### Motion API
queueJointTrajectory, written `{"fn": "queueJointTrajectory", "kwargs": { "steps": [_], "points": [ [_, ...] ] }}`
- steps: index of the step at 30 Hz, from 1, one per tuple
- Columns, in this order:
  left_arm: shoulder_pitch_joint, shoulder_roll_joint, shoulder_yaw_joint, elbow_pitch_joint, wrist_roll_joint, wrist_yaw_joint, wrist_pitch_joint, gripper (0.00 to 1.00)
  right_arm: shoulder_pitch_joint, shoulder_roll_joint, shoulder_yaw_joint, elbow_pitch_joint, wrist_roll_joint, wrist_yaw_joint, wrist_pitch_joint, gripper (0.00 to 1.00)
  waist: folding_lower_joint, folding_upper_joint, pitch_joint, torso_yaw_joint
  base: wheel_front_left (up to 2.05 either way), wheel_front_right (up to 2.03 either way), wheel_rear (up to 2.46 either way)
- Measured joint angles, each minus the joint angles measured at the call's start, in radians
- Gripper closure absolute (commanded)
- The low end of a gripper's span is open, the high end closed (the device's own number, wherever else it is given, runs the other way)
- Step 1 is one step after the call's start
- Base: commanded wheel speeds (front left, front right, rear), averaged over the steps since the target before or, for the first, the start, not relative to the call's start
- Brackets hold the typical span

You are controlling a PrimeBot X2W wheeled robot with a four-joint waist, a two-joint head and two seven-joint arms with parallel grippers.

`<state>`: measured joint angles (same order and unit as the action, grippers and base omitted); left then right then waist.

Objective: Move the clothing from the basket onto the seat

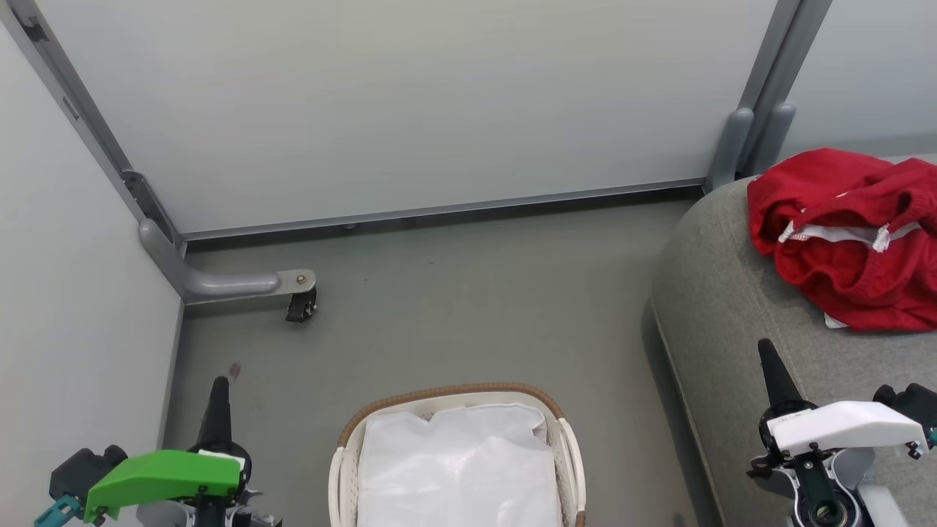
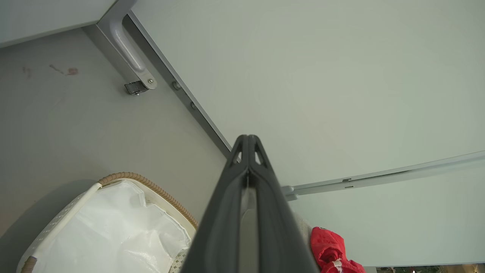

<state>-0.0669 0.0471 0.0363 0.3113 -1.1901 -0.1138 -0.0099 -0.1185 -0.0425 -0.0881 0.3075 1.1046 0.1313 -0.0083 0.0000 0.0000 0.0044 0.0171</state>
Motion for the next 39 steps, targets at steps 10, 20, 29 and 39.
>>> {"fn": "queueJointTrajectory", "kwargs": {
  "steps": [10,20,29,39],
  "points": [
    [-0.006,0.000,0.018,-0.014,-0.085,-0.001,0.027,1.00,0.000,-0.001,-0.005,-0.012,0.103,0.000,0.025,1.00,0.0000,0.0000,0.000,-0.003,0.00,0.00,0.00],
    [-0.012,0.000,0.031,-0.025,-0.167,-0.005,0.051,1.00,0.001,-0.002,-0.010,-0.024,0.201,0.000,0.048,1.00,0.0000,0.0000,0.000,-0.006,0.00,0.00,0.00],
    [-0.016,0.000,0.043,-0.036,-0.233,-0.009,0.070,1.00,0.002,-0.003,-0.014,-0.034,0.278,0.000,0.067,1.00,0.0000,0.0000,-0.001,-0.008,0.00,0.00,0.00],
    [-0.027,0.000,0.056,-0.047,-0.299,-0.010,0.088,1.00,0.004,-0.003,-0.018,-0.043,0.358,0.000,0.087,1.00,0.0000,0.0000,-0.001,-0.011,0.00,0.00,0.00]
  ]
}}
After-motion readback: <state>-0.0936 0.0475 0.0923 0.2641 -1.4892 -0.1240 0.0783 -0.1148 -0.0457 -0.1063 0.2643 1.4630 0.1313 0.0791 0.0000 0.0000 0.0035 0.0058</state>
